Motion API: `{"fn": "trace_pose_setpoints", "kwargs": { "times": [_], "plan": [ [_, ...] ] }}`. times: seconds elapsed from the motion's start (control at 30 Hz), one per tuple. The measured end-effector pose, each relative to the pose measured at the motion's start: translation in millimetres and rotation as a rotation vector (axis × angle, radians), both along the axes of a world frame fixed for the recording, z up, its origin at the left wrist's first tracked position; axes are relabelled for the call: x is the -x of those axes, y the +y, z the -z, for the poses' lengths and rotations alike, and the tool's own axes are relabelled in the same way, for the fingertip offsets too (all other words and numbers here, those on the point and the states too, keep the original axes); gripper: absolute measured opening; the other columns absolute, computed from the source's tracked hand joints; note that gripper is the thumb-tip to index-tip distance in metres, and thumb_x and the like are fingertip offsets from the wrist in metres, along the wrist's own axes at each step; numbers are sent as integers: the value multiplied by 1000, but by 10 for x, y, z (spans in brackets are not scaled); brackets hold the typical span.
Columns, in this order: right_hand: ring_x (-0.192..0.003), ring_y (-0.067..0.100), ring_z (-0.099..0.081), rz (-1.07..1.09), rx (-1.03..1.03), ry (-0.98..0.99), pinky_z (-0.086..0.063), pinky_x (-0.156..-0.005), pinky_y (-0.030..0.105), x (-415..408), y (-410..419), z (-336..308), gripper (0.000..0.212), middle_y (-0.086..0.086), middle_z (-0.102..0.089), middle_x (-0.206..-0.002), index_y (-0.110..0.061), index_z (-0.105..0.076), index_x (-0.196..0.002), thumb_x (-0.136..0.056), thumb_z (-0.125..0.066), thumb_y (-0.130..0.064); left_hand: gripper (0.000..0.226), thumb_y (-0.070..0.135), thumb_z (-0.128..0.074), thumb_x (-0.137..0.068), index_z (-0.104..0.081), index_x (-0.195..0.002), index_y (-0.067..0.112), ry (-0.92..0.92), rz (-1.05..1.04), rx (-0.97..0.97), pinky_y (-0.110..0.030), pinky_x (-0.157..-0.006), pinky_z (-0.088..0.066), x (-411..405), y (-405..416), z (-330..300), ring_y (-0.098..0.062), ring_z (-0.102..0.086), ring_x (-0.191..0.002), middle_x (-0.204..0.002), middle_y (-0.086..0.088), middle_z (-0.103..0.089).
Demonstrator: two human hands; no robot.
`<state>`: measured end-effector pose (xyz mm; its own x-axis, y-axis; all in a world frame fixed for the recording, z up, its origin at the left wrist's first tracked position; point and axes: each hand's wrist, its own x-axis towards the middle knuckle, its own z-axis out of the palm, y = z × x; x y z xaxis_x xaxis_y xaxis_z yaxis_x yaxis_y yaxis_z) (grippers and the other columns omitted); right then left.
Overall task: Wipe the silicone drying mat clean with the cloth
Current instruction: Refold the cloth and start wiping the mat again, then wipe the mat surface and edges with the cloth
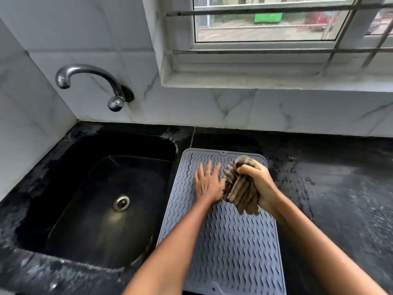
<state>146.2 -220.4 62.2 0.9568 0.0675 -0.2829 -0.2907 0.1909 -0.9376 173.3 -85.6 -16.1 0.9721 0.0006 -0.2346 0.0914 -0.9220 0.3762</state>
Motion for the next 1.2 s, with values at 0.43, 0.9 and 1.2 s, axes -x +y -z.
{"fn": "trace_pose_setpoints", "kwargs": {
  "times": [0.43,0.9,1.2],
  "plan": [
    [-121,33,-31,-612,1358,-507,-27,-93,45,-1660,971,553,55,11,-40,-130,-40,-46,-131,-83,-55,-14,65,57,-31,-90,-26,-150,32,-252,-181,-66,-46,-121,-2,-247,-48,501,-23,-6,-151,-162,-2,-13],
    [-124,31,-32,-839,1886,-744,-32,-94,57,-1857,632,461,31,4,-43,-133,-13,-64,-114,-83,-62,-16,64,64,-31,-90,-22,-149,41,-232,-197,-92,-45,-120,0,-261,-38,486,-21,-5,-151,-162,4,-14],
    [-123,30,-33,-816,1884,-783,-31,-95,56,-1914,603,259,30,8,-46,-129,-13,-63,-113,-85,-60,-25,66,60,-30,-91,-19,-151,37,-278,-115,-137,-45,-120,4,-274,-45,501,-24,-4,-151,-163,1,-7]
  ]
}}
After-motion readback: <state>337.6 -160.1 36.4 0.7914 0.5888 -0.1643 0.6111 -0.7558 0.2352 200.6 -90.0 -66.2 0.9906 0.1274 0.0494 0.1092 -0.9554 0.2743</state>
